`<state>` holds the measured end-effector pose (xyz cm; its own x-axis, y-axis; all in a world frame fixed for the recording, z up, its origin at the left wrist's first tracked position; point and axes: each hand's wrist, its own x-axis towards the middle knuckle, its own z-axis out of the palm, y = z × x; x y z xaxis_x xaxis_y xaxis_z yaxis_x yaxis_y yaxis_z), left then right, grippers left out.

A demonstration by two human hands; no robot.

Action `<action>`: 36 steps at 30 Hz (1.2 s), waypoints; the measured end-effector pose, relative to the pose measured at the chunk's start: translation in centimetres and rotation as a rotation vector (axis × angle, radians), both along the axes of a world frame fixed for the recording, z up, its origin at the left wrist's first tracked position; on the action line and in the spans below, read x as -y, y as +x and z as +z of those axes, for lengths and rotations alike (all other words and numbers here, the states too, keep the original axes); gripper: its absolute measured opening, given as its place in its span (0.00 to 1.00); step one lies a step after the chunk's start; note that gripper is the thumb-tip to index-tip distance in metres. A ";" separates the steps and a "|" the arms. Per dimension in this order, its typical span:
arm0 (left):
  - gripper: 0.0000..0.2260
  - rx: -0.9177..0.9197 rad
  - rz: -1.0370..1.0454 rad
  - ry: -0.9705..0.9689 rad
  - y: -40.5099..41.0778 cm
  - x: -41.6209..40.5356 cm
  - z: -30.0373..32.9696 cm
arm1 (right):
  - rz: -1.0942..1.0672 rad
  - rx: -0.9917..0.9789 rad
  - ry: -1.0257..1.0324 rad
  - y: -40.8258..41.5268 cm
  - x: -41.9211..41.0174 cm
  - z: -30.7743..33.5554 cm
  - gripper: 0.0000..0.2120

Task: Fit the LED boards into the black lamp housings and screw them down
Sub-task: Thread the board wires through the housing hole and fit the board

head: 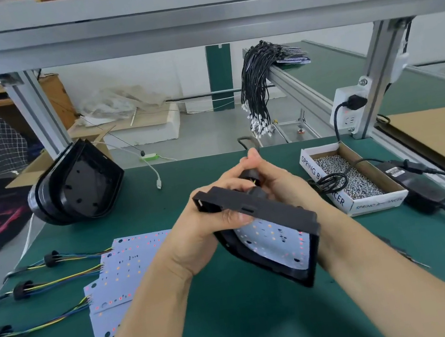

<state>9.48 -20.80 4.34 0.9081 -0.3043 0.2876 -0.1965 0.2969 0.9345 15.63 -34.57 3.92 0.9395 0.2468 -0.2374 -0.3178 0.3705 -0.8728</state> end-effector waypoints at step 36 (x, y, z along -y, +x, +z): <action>0.18 0.100 0.002 -0.018 -2.0 0.3 0.9 | -0.231 0.051 0.116 -0.4 -0.9 1.8 0.14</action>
